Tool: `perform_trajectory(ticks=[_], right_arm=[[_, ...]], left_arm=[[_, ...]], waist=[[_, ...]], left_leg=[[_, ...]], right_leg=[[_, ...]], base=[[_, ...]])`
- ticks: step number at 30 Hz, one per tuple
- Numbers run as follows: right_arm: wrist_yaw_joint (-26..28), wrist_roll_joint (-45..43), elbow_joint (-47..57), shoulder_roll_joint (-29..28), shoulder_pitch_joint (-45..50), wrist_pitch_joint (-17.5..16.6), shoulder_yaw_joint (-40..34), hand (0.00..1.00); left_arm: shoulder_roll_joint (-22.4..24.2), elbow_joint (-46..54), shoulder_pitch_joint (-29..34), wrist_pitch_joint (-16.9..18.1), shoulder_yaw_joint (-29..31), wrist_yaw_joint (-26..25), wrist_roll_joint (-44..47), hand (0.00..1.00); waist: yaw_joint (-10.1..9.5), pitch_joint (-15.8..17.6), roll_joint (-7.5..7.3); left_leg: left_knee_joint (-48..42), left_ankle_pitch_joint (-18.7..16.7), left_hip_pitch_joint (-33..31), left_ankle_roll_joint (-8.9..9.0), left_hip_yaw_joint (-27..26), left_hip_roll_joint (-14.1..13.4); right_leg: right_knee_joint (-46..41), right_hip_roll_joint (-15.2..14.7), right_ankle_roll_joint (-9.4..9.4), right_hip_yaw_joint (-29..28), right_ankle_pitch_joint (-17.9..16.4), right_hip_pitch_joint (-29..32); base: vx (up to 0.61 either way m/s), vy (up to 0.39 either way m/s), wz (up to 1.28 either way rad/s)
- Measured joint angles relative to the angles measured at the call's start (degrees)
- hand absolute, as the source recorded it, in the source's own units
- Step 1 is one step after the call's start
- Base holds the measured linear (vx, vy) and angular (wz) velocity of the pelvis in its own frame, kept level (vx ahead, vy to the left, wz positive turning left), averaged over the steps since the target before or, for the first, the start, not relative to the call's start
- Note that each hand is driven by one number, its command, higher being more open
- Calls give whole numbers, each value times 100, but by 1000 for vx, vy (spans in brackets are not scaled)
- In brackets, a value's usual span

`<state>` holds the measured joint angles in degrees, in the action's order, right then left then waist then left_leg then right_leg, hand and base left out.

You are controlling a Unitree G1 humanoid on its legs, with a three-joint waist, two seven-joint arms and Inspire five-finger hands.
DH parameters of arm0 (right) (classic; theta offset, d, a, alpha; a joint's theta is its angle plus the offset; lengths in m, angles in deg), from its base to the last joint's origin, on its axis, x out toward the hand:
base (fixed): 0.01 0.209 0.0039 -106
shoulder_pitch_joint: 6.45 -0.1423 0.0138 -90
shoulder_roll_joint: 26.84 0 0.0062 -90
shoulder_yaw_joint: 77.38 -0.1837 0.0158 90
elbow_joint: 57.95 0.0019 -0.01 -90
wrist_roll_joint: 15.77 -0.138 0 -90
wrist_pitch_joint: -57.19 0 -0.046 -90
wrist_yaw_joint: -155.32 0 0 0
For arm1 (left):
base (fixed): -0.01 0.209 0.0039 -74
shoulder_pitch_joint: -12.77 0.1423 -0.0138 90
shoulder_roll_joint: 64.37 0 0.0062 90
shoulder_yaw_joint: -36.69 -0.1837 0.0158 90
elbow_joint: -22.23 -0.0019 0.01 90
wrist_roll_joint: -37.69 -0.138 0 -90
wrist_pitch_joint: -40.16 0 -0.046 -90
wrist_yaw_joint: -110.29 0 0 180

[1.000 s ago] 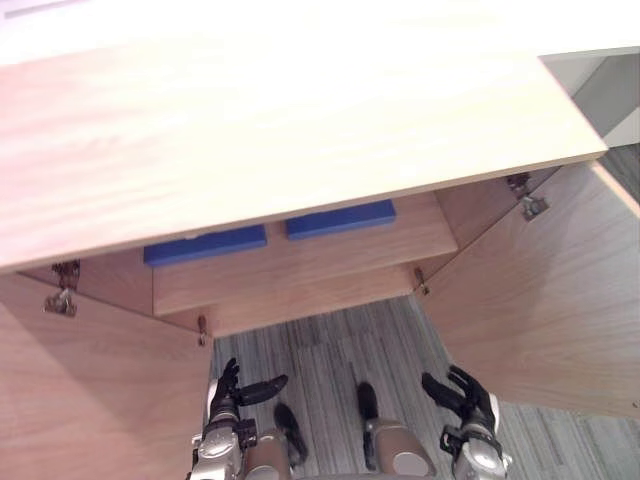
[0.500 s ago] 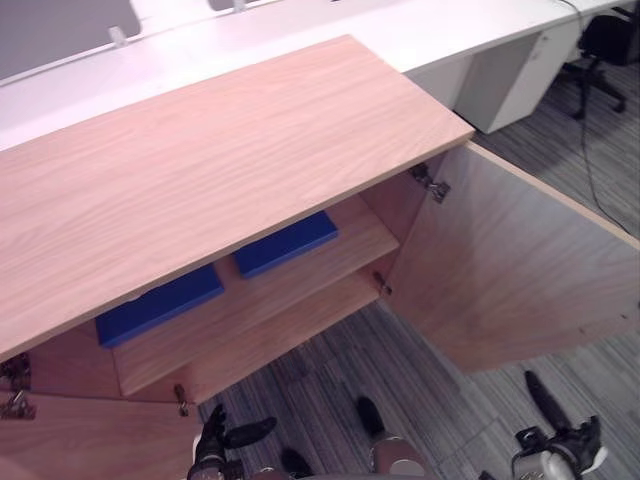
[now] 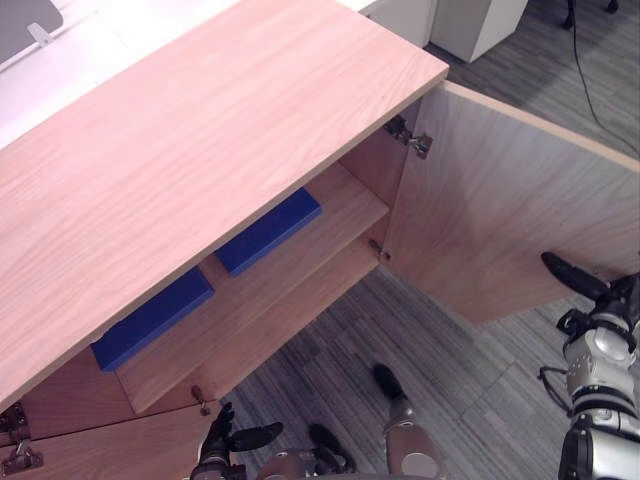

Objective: Walk over to the cabinet, pick up the folder, carry it to the office cabinet, place the folder inside the office cabinet, then close the office cabinet door

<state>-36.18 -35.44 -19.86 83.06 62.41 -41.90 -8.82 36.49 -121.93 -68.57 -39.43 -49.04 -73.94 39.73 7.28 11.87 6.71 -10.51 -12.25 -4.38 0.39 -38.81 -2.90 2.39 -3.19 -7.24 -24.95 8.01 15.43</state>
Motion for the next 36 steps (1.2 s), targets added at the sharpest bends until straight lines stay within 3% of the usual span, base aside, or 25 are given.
perform_trajectory(ticks=[4, 7, 10, 12, 14, 17, 22, 27, 30, 34, 36], right_arm=[[9, 193, 358, 14, 210, 21, 328, 100], [-1, 349, 1212, -68, 894, 64, 401, 100], [35, 552, 2468, -570, 1881, 67, 423, 100], [121, 617, 3104, -1011, 2427, 13, 576, 100], [264, 639, 4038, -1783, 3309, -144, 1009, 100], [490, 828, 4594, -2126, 4197, -303, 1693, 100], [1106, 1578, 4666, -2082, 5048, -351, 3041, 100], [1611, 2726, 4660, -1806, 4770, -353, 4253, 100], [1662, 3156, 4588, -1902, 4155, -367, 4741, 100], [1416, 3308, 4107, -2124, 2954, -352, 4673, 100], [1206, 3305, 3732, -2151, 2458, -326, 4392, 100]], left_arm=[[28, 10, -70, 5, -200, 48, -69, 100], [54, 20, -112, 4, -190, 46, -216, 100], [50, 21, -114, 2, -85, 40, -379, 100], [47, 23, -119, -2, 36, 37, -479, 100], [19, 19, -176, -6, 78, 33, -611, 100], [33, -4, -246, -10, 58, 41, -688, 100], [-67, -191, -457, -4, 13, 46, -935, 100], [-293, -362, -537, -13, -199, 41, -1127, 100], [-408, -397, -568, -18, -254, 27, -1129, 100], [-490, -338, -639, -58, -369, -45, -1109, 100], [-457, -255, -634, -69, -371, -74, -1101, 100]], waist=[[89, 46, -13], [141, 62, -19], [281, 105, -87], [389, 155, -174], [457, 198, -379], [523, 189, -522], [517, 134, -688], [338, 107, -750], [135, 26, -883], [-195, -71, -1039], [-240, -71, -1037]], left_leg=[[-21, -3, -46, 5, 12, -10], [-33, -3, -57, 6, 14, -27], [-60, -7, -28, 12, 16, -85], [-74, -10, 59, 18, 7, -132], [-217, -80, 84, 44, -53, -252], [-458, -205, 81, 71, -99, -400], [-823, -345, 75, 83, -93, -604], [-881, -299, 81, 68, 134, -630], [-881, -181, -112, 48, 594, -611], [-824, 30, -487, 20, 1440, -500], [-735, 149, -579, -18, 1827, -392]], right_leg=[[5, 21, -35, -39, 22, 64], [13, 36, -51, -40, 34, 71], [9, 91, -47, -46, 42, 36], [11, 149, -34, -90, 62, -44], [70, 222, -14, -224, 145, -81], [108, 290, 1, -298, 203, -154], [94, 359, 27, -304, 254, -260], [68, 350, 48, -81, 243, -388], [61, 255, 130, 389, 186, -440], [57, 99, 218, 1229, 102, -511], [55, 2, 219, 1618, 32, -594]], base=[[3, 1, -5], [3, 0, -2], [14, -9, -5], [6, -19, -17], [-9, -28, -31], [-11, -15, -17], [-5, -1, -5], [4, 18, 24], [-14, -14, 70], [-16, -48, 106], [-6, -36, 110]])
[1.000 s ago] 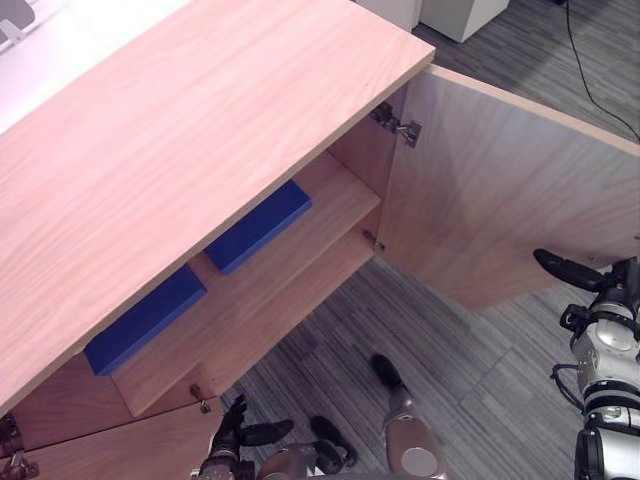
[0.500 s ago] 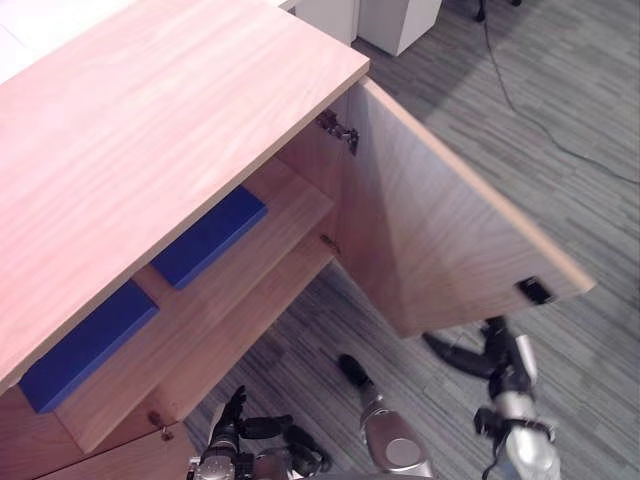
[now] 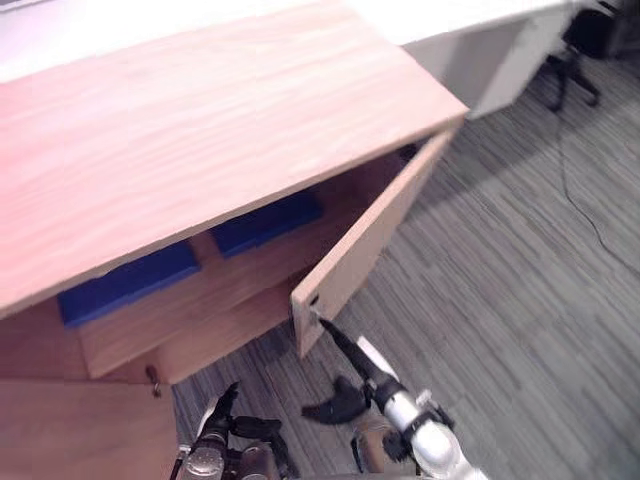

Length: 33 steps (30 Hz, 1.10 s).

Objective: Walk over to the cabinet, pick up the folder, carry it to the office cabinet, place the folder inside the office cabinet, then close the office cabinet door

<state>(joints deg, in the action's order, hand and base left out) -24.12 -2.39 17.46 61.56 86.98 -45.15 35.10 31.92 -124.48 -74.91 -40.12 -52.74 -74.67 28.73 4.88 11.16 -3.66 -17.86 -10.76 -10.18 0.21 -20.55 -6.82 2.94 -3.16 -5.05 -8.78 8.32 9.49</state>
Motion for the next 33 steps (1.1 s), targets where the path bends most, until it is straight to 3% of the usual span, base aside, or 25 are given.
perform_trajectory(ticks=[4, 7, 13, 17, 21, 24, 29, 33], right_arm=[[-591, -113, -713, -68, -996, 212, -882, 100], [-943, -381, -1151, -54, -1428, 331, -1139, 100], [-1314, -770, -1536, 33, -1424, 436, -1429, 100], [-1294, -991, -1818, -124, -1267, 429, -1358, 100], [-924, -982, -2531, -442, -1040, 387, -727, 100], [-588, -963, -3160, -783, -1088, 397, -282, 100], [-560, -929, -3637, -1269, -1555, 427, -229, 100], [-751, -985, -3653, -1275, -1819, 421, -384, 100]], left_arm=[[10, 93, -16, 7, 42, -13, 155, 100], [36, 65, 3, -21, 231, -20, 395, 100], [112, 73, 177, -65, 519, -163, 775, 100], [333, 292, 397, -56, 1050, -186, 1255, 100], [369, 485, 505, -57, 1686, -202, 1828, 100], [351, 765, 500, -37, 2097, -217, 2169, 100], [82, 1317, 500, 3, 2306, -296, 2528, 100], [-163, 2114, 497, 36, 2284, -416, 2665, 100]], waist=[[-246, -1, 12], [-334, 7, 51], [-494, 18, 188], [-646, 7, 246], [-963, -2, 285], [-1326, -1, 390], [-1673, -8, 467], [-1765, -2, 462]], left_leg=[[214, 271, -200, -31, 658, 218], [357, 441, -260, -43, 1041, 347], [762, 789, -237, -3, 1643, 551], [1201, 1127, -152, 37, 2015, 624], [1650, 1461, -40, 121, 2691, 677], [2066, 1750, 26, 181, 3244, 687], [2284, 2028, -138, 245, 4130, 749], [2288, 2060, -183, 307, 4448, 814]], right_leg=[[-13, -165, 7, 679, -88, -80], [-36, -248, 4, 1071, -152, -159], [-236, -367, 15, 1670, -368, -230], [-237, -386, 40, 2027, -520, -306], [-229, -343, 72, 2725, -681, -545], [-244, -316, 126, 3328, -789, -715], [-313, -306, 168, 4123, -1007, -859], [-379, -315, 128, 4331, -1133, -936]], base=[[-11, -18, 89], [-18, -8, 73], [-50, -2, 56], [-33, -39, 54], [11, -70, 83], [38, -81, 100], [54, -46, 96], [-6, 4, 49]])
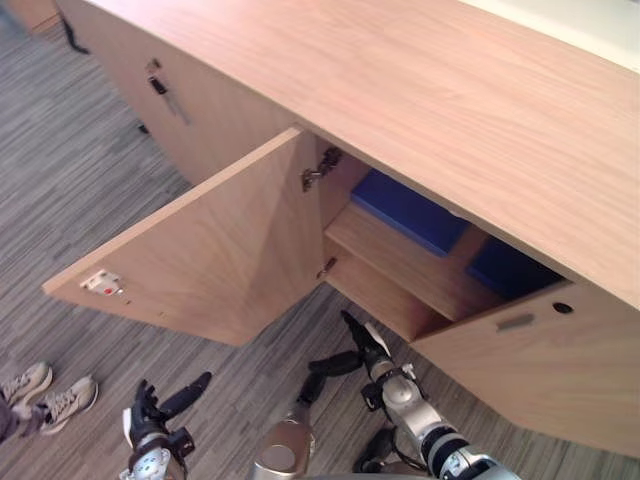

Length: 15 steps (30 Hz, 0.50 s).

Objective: Walk over to the cabinet, pick up the folder, carry it to the office cabinet, place the folder inside the office cabinet, then close the office cabinet door

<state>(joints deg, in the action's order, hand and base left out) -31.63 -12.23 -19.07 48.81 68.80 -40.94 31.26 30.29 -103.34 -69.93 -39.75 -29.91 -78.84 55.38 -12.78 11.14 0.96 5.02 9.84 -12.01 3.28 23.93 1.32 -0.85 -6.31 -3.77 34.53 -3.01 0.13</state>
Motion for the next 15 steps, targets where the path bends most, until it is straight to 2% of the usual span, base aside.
perform_trajectory(ticks=[2, 7, 9, 11, 12, 15], right_arm=[[-87, -13, 17, 69, -54, -5, -44, 100], [-69, -13, -11, 219, 311, 9, -100, 100], [-20, -13, -42, 229, 474, 11, -226, 100], [-11, -11, -60, 242, 608, 13, -404, 100], [-9, -10, -63, 260, 717, 13, -596, 100], [-13, -9, -90, 313, 1002, 29, -1052, 100]], left_arm=[[-290, 672, -3, 99, -30, -43, 31, 100], [-1194, 1210, -338, 321, -145, -53, 22, 100], [-1384, 1420, -430, 399, -206, -37, -96, 100], [-1471, 1563, -451, 418, -421, -39, -82, 100], [-1405, 1549, -468, 416, -332, -102, -75, 100], [-1426, 1557, -387, 424, -387, -91, -93, 100]], waist=[[-30, 1, -3], [-18, 11, -30], [17, 46, -88], [113, 56, -131], [157, 52, -151], [172, 36, -211]], left_leg=[[26, -46, -62, 62, 65, -29], [26, 6, -98, 52, 33, -109], [27, 6, -74, 53, -20, -141], [29, 5, -59, 55, -77, -169], [30, 3, -48, 57, -105, -180], [31, -2, -31, 63, -196, -217]], right_leg=[[-235, -20, 5, 18, -138, 126], [-434, 1, 57, -40, -257, 257], [-434, 24, 69, -93, -264, 258], [-435, 37, 76, -147, -264, 268], [-438, 41, 77, -174, -263, 271], [-451, 56, 93, -268, -253, 302]], base=[[-50, 1, 11], [-29, -25, -4], [-5, -27, -13], [-16, -14, -14], [-25, 0, -10], [-31, 5, -15]])
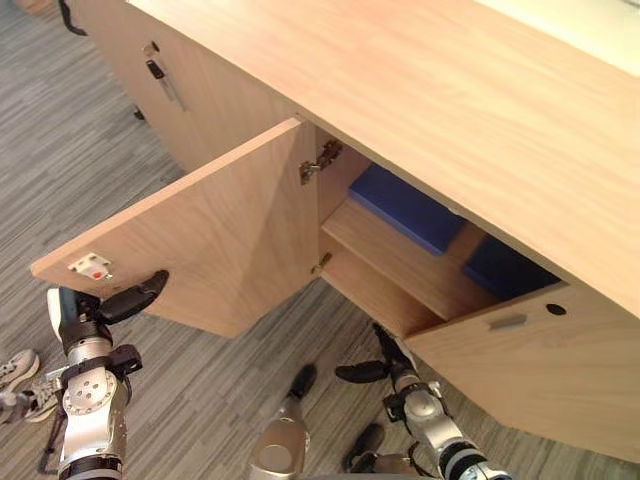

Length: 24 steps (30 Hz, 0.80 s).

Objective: Walk over to the cabinet, pick up the folder, carry it to the office cabinet, place the folder inside the office cabinet, then close the office cabinet door

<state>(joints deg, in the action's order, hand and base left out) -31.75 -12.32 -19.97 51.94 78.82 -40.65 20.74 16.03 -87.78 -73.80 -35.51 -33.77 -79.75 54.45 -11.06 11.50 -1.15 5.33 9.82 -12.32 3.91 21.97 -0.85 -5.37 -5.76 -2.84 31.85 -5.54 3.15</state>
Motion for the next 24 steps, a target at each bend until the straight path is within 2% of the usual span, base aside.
perform_trajectory(ticks=[4, 8, 11, 13, 16, 19, 20, 21, 22, 23, 24], right_arm=[[-14, -6, -20, -16, 358, 18, -722, 100], [-102, -229, -20, -20, 707, 51, -1513, 100], [-139, -322, -19, -24, 901, 97, -1815, 100], [-172, -421, -14, -41, 1086, 130, -2030, 100], [-188, -461, 48, -63, 1233, 146, -2189, 100], [-205, -616, 178, -128, 1251, 153, -2255, 100], [-207, -623, 253, -204, 1269, 153, -2244, 100], [-210, -621, 341, -304, 1282, 148, -2236, 100], [-212, -621, 429, -381, 1279, 144, -2221, 100], [-214, -613, 468, -379, 1274, 163, -2131, 100], [-211, -602, 512, -437, 1269, 197, -2085, 100]], left_arm=[[237, 240, 447, 27, 16, -65, 2, 100], [872, 489, 1132, 234, 16, -80, 7, 100], [1193, 462, 1478, 220, -26, -80, 7, 100], [1378, 380, 1819, 176, -231, -79, 7, 100], [1560, 133, 2149, 47, -581, -76, 0, 100], [1938, -406, 2280, -278, -845, -76, -2, 100], [2015, -558, 2382, -413, -1021, -76, -5, 100], [2046, -627, 2426, -522, -1184, -76, -20, 100], [2077, -741, 2423, -601, -1387, -70, -88, 100], [2060, -793, 2436, -736, -1557, 124, -197, 100], [1845, -791, 2544, -729, -1781, 297, -328, 100]], waist=[[32, -24, -43], [86, -38, -55], [126, -43, -56], [292, -90, -55], [435, -105, -59], [579, -109, -67], [728, -111, -114], [855, -97, -241], [922, -79, -321], [948, -93, -295], [1024, -87, -339]], left_leg=[[2, -8, 105, 5, -276, -42], [1, -41, 220, -16, -791, -98], [1, -81, 333, -78, -1128, -128], [-1, -93, 361, -101, -1643, -208], [-5, -139, 419, -83, -2139, -215], [-31, -212, 517, -189, -2803, -167], [-18, -282, 555, -206, -3060, -119], [-87, -390, 535, -224, -3256, -25], [-634, -419, 439, -544, -3435, 55], [-508, -832, 695, -515, -3670, 36], [-347, -873, 795, -446, -3842, 65]], right_leg=[[-33, -2, 13, -244, 48, 13], [-44, -13, -13, -669, 142, 103], [-25, -6, -103, -998, 183, 131], [-26, 27, -137, -1351, 201, 208], [-25, 30, -173, -1870, 217, 312], [99, 7, -297, -2608, 298, 474], [158, -2, -296, -2916, 297, 517], [165, -106, -286, -3168, 291, 641], [160, -212, -267, -3362, 307, 757], [265, -96, -274, -3681, 371, 795], [317, -84, -256, -3847, 371, 803]], base=[[-47, 19, -28], [-74, 52, -43], [-70, 45, -53], [-96, 55, -32], [-57, 60, -45], [-30, 105, -101], [-42, 162, -95], [-10, 157, -93], [105, 152, -122], [123, 120, -123], [83, 152, -118]])
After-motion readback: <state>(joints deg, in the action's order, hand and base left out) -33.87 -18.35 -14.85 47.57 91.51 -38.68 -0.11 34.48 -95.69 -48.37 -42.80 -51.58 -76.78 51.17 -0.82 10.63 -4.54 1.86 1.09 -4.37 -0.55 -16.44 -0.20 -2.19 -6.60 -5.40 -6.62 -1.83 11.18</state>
